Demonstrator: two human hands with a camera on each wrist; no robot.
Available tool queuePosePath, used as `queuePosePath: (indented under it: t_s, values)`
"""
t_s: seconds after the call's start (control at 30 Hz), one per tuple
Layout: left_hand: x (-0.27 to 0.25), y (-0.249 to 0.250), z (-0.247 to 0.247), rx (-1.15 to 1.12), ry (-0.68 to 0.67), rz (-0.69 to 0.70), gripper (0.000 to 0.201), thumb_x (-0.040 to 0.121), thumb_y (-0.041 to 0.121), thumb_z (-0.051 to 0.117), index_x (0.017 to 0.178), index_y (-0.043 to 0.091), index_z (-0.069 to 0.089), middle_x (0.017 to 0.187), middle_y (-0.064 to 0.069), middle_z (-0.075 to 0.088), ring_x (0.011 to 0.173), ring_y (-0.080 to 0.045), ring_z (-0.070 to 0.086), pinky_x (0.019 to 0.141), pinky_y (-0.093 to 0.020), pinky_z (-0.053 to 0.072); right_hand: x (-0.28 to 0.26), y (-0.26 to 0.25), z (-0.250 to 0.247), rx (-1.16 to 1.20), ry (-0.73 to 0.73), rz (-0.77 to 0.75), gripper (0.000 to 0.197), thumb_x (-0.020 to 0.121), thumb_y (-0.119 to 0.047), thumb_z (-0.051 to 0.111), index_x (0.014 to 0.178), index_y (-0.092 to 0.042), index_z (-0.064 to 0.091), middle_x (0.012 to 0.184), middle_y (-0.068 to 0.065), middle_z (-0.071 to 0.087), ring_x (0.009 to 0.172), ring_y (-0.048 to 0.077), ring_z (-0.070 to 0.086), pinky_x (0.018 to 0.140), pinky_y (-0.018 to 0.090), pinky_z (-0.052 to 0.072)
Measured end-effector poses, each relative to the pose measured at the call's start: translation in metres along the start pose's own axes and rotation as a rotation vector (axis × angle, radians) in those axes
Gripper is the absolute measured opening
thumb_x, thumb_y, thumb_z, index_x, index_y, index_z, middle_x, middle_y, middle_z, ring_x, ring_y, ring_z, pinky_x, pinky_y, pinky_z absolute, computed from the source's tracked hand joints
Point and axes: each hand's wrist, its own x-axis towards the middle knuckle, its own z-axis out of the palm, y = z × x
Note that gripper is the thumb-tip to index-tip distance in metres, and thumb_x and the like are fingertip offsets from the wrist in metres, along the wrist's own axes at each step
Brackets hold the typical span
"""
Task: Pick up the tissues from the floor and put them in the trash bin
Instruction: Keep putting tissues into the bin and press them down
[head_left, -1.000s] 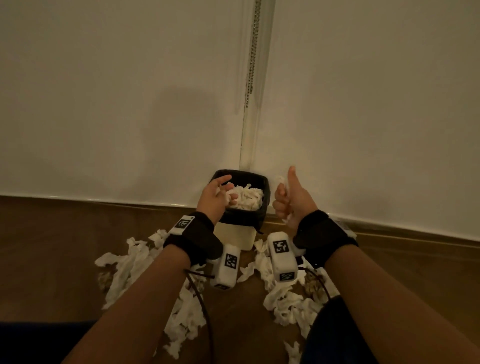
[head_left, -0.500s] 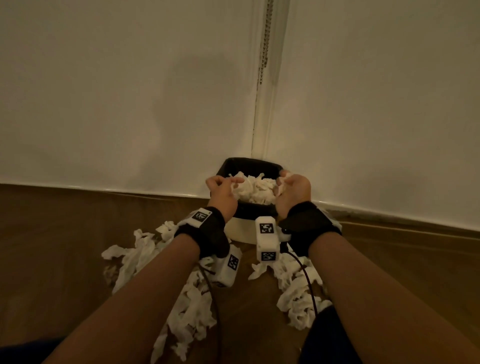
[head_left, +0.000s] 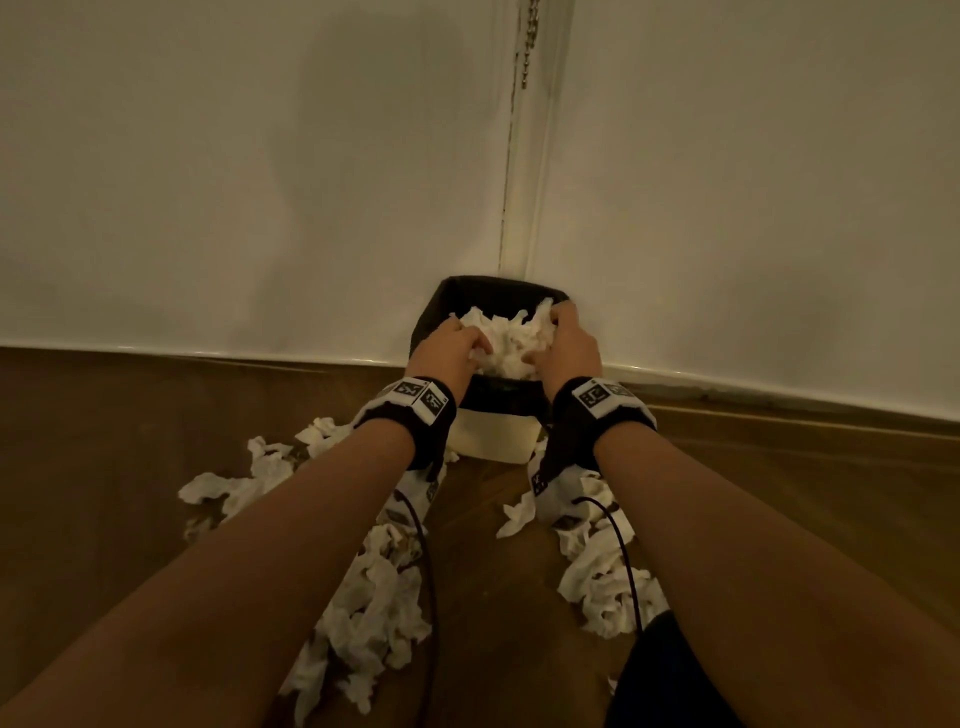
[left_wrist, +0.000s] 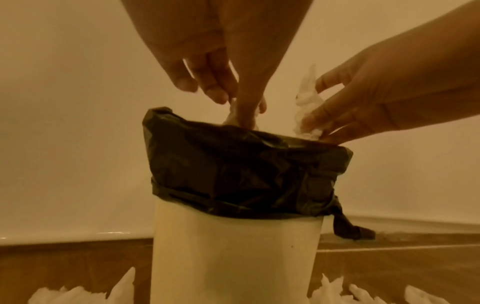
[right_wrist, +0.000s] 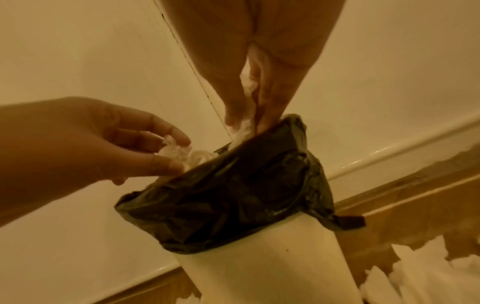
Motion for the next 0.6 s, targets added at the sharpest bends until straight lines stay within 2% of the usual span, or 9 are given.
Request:
queuePosePath:
  t_s: [0.07,0.13,0.2,0.27,0.3,0.33,0.43,0.53,0.6]
  values:
    - [0.002,0.000,0.005,0.064,-0.077,0.021,0.026,0.093,0.013,0.048,0.115,0.014,0.063,0.125,-0.010,0.045,0.111,-0.027,0.050,0.094,-0.031,0.040,0.002,-0.003,0.004,-0.199,-0.120,-0.018,0.038,0.085,-0.011,0.065,0.120,-0.006,0.052,0.117,0.016,0.059,0.107,0.031,0.058,0.087,0.036,0.047]
    - [0.001,0.002,0.008,0.173,-0.162,0.067,0.029,0.096,0.018,0.044,0.120,0.016,0.060,0.125,-0.010,0.045,0.109,-0.028,0.051,0.094,-0.035,0.042,0.004,-0.008,0.011,-0.342,-0.198,-0.031,0.031,0.092,-0.013,0.057,0.121,-0.005,0.058,0.128,0.015,0.051,0.114,0.030,0.054,0.095,0.034,0.045]
    - [-0.003,0.004,0.011,0.290,-0.215,0.096,0.032,0.098,0.021,0.037,0.123,0.022,0.057,0.122,-0.008,0.051,0.109,-0.026,0.052,0.094,-0.038,0.038,-0.002,-0.008,0.019,-0.425,-0.270,-0.096,0.028,0.097,-0.016,0.045,0.120,-0.004,0.056,0.126,0.015,0.051,0.112,0.030,0.055,0.094,0.036,0.046]
    - [-0.007,0.003,0.013,0.316,-0.205,0.066,0.034,0.097,0.022,0.031,0.121,0.026,0.055,0.119,-0.003,0.058,0.112,-0.022,0.051,0.103,-0.040,0.026,-0.008,-0.005,0.025,-0.556,-0.350,-0.155,0.029,0.099,-0.022,0.035,0.104,-0.004,0.057,0.118,0.015,0.058,0.104,0.030,0.057,0.089,0.036,0.047]
    - [-0.010,0.001,0.013,0.287,-0.170,0.053,0.034,0.096,0.022,0.031,0.122,0.027,0.053,0.120,-0.001,0.058,0.114,-0.020,0.050,0.105,-0.041,0.020,-0.010,-0.004,0.027,-0.625,-0.377,-0.172,0.033,0.099,-0.026,0.032,0.090,-0.007,0.057,0.113,0.014,0.061,0.100,0.028,0.057,0.089,0.036,0.044]
    - [-0.014,-0.003,0.011,0.237,-0.116,0.046,0.036,0.094,0.020,0.033,0.123,0.028,0.052,0.122,0.002,0.057,0.117,-0.018,0.048,0.105,-0.042,0.017,-0.013,-0.004,0.026,-0.678,-0.383,-0.188,0.037,0.099,-0.030,0.029,0.085,-0.010,0.057,0.110,0.013,0.062,0.099,0.028,0.057,0.093,0.038,0.039]
    - [-0.035,-0.024,0.002,0.060,0.078,0.028,0.038,0.092,0.017,0.037,0.124,0.033,0.050,0.127,0.005,0.051,0.121,-0.016,0.041,0.101,-0.040,0.017,-0.011,-0.009,0.021,-0.840,-0.320,-0.236,0.042,0.097,-0.035,0.029,0.111,-0.010,0.060,0.122,0.011,0.058,0.116,0.029,0.049,0.104,0.043,0.028]
    - [-0.061,-0.053,-0.008,-0.032,0.211,-0.038,0.034,0.093,0.019,0.036,0.118,0.036,0.052,0.118,0.007,0.053,0.115,-0.015,0.044,0.095,-0.037,0.020,-0.014,-0.018,0.020,-0.861,-0.125,-0.323,0.038,0.095,-0.033,0.035,0.111,-0.010,0.061,0.122,0.011,0.056,0.119,0.030,0.045,0.104,0.045,0.028]
    - [-0.077,-0.070,-0.013,-0.040,0.232,-0.122,0.029,0.096,0.024,0.035,0.116,0.035,0.053,0.112,0.007,0.056,0.111,-0.016,0.048,0.094,-0.036,0.022,-0.021,-0.028,0.024,-0.790,0.009,-0.404,0.037,0.095,-0.031,0.037,0.110,-0.009,0.061,0.119,0.011,0.057,0.117,0.030,0.045,0.100,0.044,0.031]
